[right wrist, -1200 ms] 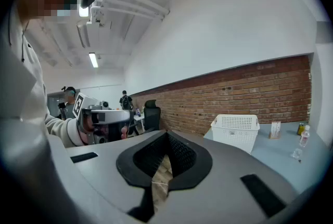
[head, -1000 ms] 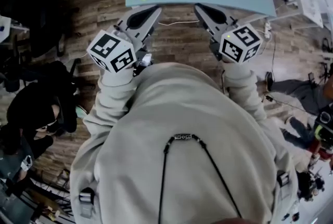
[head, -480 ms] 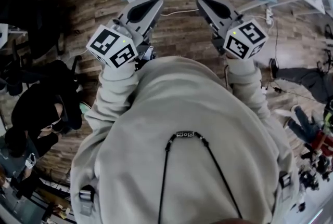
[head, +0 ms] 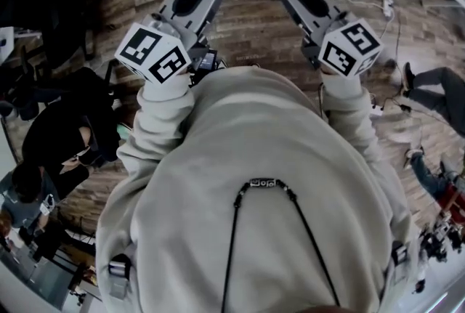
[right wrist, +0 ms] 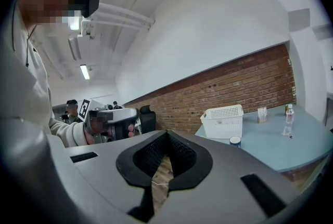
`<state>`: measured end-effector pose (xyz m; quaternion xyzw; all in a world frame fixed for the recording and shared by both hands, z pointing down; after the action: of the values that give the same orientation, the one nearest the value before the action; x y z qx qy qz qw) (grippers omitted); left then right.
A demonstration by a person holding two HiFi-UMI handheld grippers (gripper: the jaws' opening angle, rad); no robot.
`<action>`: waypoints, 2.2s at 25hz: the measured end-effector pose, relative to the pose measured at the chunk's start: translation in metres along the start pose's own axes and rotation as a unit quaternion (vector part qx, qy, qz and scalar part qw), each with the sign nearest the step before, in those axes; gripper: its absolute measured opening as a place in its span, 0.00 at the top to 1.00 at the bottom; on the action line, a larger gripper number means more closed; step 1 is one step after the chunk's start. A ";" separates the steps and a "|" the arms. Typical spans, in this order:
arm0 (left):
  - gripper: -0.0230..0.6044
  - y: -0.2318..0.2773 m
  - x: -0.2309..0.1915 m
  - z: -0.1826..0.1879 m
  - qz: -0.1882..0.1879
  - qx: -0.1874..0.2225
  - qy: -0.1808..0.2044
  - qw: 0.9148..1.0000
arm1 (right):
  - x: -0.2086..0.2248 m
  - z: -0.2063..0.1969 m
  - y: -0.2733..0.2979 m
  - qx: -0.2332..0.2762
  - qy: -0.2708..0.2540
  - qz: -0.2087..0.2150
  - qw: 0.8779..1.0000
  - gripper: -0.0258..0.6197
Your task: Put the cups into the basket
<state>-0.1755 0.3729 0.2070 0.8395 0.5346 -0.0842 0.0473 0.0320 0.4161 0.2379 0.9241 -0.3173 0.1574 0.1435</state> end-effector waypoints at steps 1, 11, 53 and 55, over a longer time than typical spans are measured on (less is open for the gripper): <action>0.97 0.004 0.004 -0.003 0.001 -0.003 0.001 1.000 | 0.002 -0.003 -0.005 -0.002 0.001 0.002 1.000 0.94; 0.97 0.032 0.048 -0.020 -0.020 -0.043 0.015 0.999 | 0.016 -0.029 -0.040 -0.004 0.032 0.027 0.999 0.94; 0.97 0.170 -0.097 0.000 -0.139 -0.055 0.004 0.989 | 0.133 0.032 0.038 -0.006 0.048 -0.103 0.993 0.94; 0.97 0.175 -0.116 0.004 -0.147 -0.057 0.000 0.987 | 0.135 0.042 0.055 -0.010 0.045 -0.108 0.993 0.94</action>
<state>-0.0655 0.1950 0.2232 0.7477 0.6562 -0.0598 0.0818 0.1071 0.2860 0.2604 0.9435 -0.2101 0.1797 0.1829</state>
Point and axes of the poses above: the fingertips, and each gripper's own axes: y forward along the fingers, x to its right, z out of its top, the point moved 7 cm from there along -y, backward along the fingers, and after that the axes turned 7 degrees about y, right-handed, at the moved point
